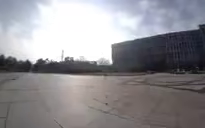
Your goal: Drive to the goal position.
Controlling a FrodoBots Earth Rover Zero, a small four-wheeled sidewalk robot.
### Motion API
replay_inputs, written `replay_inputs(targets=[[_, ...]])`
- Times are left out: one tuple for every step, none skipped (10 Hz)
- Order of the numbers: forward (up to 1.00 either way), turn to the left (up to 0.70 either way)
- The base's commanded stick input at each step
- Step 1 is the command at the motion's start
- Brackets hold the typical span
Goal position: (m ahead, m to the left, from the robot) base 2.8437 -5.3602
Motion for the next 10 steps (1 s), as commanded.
replay_inputs(targets=[[0.85, 0.01], [0.85, -0.15], [0.85, -0.26], [0.85, -0.34], [0.85, -0.34], [0.85, -0.34], [0.85, -0.34], [0.85, -0.34], [0.85, -0.34], [0.85, -0.34]])
